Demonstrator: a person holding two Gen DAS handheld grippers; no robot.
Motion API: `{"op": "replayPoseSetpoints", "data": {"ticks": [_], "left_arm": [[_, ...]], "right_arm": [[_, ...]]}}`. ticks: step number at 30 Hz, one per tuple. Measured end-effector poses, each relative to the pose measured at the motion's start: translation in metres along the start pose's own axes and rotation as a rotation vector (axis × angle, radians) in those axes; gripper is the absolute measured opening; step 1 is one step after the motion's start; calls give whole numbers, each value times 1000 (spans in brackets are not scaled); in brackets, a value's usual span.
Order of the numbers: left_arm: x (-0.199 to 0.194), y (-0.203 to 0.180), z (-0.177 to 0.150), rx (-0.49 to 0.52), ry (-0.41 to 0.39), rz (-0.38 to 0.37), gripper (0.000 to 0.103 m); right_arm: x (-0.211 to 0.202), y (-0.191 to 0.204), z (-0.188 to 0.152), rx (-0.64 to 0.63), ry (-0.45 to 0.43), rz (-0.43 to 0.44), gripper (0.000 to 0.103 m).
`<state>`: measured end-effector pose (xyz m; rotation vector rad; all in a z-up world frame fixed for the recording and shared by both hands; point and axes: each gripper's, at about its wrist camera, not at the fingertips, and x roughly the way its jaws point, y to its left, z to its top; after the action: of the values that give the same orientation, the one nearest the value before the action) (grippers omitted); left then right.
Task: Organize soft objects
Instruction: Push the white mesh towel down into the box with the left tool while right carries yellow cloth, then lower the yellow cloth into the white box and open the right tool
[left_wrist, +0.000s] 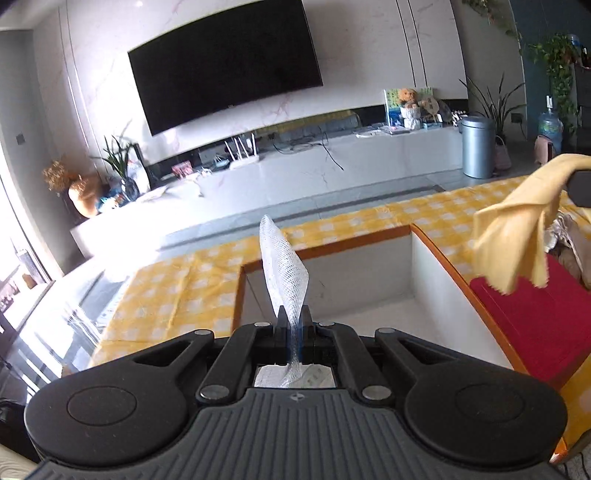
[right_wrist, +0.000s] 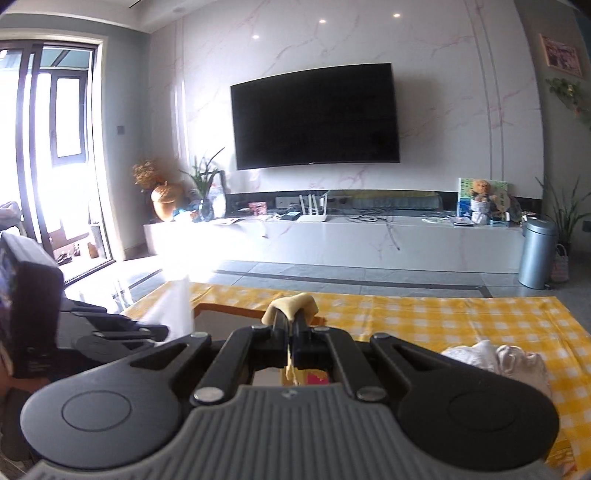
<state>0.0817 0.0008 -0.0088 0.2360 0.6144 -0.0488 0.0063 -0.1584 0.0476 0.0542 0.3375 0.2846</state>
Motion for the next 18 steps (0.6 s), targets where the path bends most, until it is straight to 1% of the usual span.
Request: {"op": "replayPoseSetpoints", "data": {"ticks": [1,2,3,5,6,7,8,9,10,11,12,13,15,16,18], "left_arm": [[6,0,-2,-17,24,-29,3],[11,0,-5,-27,47,-42,3],[14,-1,-7,-28,63,-37,4],[24,-3,-12,-11,102,15,4],[26,-3,-14,-10,112,29,6],[28,-2,-17,-12,119,35,11],[28,1,-19,-18,123,39,15],[28,1,-20,-19,127,37,25],[26,2,-21,-17,132,35,43],[24,3,-21,-17,131,33,53],[21,3,-20,-18,124,31,74],[16,4,-20,-19,110,24,85],[7,7,-20,-14,76,-7,86],[3,8,-19,-15,63,-35,88],[-6,12,-16,-40,50,-83,89]], "right_arm": [[4,10,-2,-11,14,25,0],[7,17,-4,-20,25,44,0],[9,24,-6,-31,35,60,0],[13,35,-10,-51,49,75,0],[15,39,-11,-58,55,81,0],[15,42,-12,-61,59,85,0],[16,43,-13,-63,64,89,0],[16,42,-14,-65,67,90,0],[17,43,-14,-66,70,88,0],[17,43,-15,-65,71,86,0],[18,41,-13,-64,73,82,0],[16,36,-14,-60,74,76,0],[18,31,-13,-52,75,63,0],[19,32,-12,-49,77,58,0],[18,30,-12,-43,79,46,0]]}}
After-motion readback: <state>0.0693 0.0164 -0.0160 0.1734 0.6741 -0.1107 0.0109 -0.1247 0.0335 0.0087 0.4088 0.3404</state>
